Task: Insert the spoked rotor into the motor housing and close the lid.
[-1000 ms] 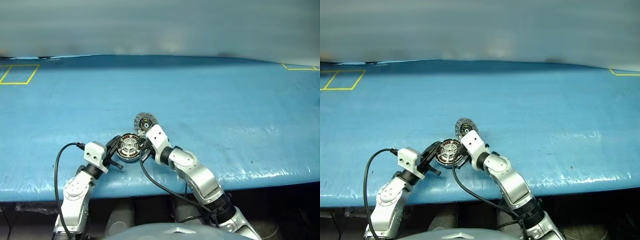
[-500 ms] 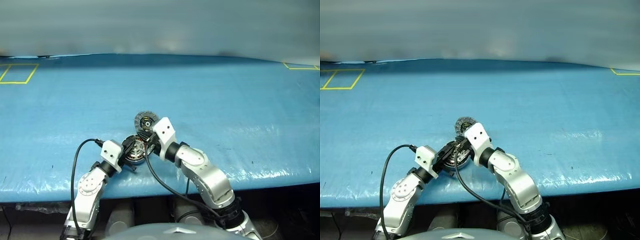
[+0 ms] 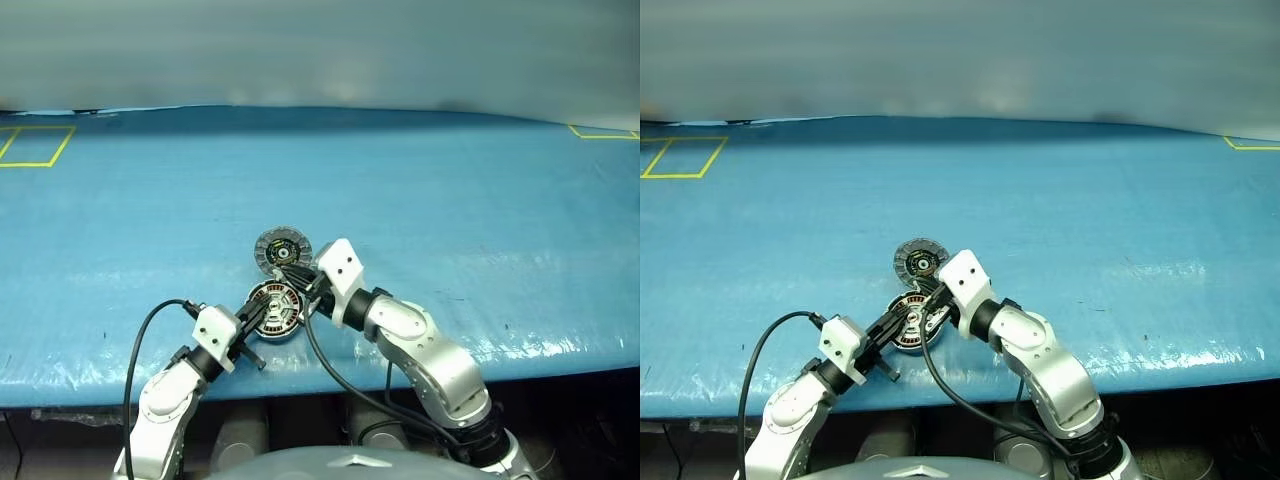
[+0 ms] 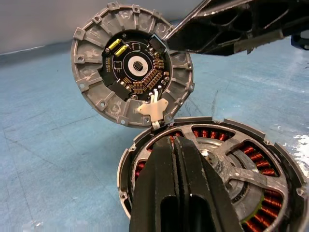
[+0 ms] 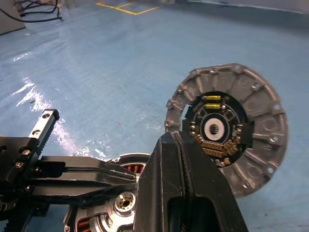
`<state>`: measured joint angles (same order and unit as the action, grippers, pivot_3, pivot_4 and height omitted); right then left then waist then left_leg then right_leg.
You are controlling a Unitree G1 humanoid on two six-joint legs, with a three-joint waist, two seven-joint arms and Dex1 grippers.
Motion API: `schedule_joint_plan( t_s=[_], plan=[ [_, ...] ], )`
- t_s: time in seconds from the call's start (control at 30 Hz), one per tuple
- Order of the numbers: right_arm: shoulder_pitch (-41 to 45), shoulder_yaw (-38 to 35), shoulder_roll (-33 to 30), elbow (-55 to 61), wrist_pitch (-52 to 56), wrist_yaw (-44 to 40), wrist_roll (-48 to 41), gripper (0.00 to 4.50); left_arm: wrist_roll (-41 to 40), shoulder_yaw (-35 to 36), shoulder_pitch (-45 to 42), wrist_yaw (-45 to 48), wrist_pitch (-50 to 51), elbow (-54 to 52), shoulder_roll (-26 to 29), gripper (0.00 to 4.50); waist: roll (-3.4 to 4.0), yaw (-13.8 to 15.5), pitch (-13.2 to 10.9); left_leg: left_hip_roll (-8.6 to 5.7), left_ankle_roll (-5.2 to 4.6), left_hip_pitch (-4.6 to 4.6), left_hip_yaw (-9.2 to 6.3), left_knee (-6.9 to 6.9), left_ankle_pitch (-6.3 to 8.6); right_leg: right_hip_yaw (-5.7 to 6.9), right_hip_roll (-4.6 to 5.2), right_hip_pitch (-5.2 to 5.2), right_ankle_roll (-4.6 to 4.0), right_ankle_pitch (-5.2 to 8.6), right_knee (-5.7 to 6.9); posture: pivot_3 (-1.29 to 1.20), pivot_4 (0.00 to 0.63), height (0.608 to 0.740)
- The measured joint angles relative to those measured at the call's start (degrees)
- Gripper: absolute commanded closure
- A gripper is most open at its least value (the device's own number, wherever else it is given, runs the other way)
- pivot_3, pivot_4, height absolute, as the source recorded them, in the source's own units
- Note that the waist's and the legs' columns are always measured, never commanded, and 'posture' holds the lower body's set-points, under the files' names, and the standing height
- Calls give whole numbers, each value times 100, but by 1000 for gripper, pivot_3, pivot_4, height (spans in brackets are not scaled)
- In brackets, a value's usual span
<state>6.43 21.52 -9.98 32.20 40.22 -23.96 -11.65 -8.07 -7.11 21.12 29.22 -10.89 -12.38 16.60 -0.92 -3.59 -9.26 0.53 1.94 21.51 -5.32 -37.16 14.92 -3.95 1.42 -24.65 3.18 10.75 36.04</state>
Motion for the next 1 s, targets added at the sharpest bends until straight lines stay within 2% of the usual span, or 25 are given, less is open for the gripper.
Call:
schedule_joint_plan(
  t_s=[0.1, 0.2, 0.33, 0.47, 0.57, 0.7, 0.87, 1.0],
  plan=[
    [-58, -171, -121, 222, 39, -16, -168, 4500, -418, -22, 236, 6, 17, -156, -209, 4432, -5, -2, -3, 1, 0, 4, 0, 0, 1, 1, 0, -1, 1, 0, -4, 0, 150, 740],
    [-86, -386, -316, 360, 63, -15, -274, 4500, -690, -159, 607, 283, 41, -398, -102, 4432, -2, -6, -8, 2, 1, 7, 2, 0, 4, 2, 0, -6, 0, 1, -5, 0, 150, 740],
    [-25, -881, -645, 410, 155, -15, -373, 4500, -683, -350, 1102, 587, -156, -546, 160, 4432, -1, -6, -16, 3, 2, 10, 8, -3, 5, 1, 4, -9, 1, 1, -9, 0, 150, 740],
    [329, -1164, -911, 206, 157, 45, -262, 4500, -421, -496, 1467, 555, -592, -549, 143, 4432, -2, -23, -28, 6, 2, 10, 16, -3, 5, 0, 4, -13, 1, 1, -10, 0, 150, 740],
    [724, -1133, -987, -260, 151, 257, 57, 4500, 7, -705, 1679, 383, -932, -518, 49, 4432, -2, -23, -34, 5, 2, 13, 18, -3, 6, -1, 4, -16, 1, 1, -10, 0, 150, 740],
    [1456, -945, -870, -1205, -15, 255, 322, 4500, 612, -967, 1911, -228, -1510, -133, -448, 4432, 2, -36, -41, 4, -6, 19, 27, -3, 10, -6, 5, -22, 2, 0, -11, 0, 150, 740],
    [2464, -570, -908, -2618, -645, -208, 664, 4500, 1188, -1377, 2185, -773, -2042, 355, -698, 4432, 10, -28, -48, 4, -11, 20, 27, 1, 13, -6, 3, -26, 2, 0, -10, 0, 150, 740],
    [3204, -381, -848, -3937, -1330, -977, 694, 4500, 1559, -1515, 2341, -1335, -2566, 671, -918, 4432, 15, -42, -52, 4, -13, 19, 30, -1, 14, -8, 4, -24, 3, -1, -10, 0, 150, 740]
  ],
)
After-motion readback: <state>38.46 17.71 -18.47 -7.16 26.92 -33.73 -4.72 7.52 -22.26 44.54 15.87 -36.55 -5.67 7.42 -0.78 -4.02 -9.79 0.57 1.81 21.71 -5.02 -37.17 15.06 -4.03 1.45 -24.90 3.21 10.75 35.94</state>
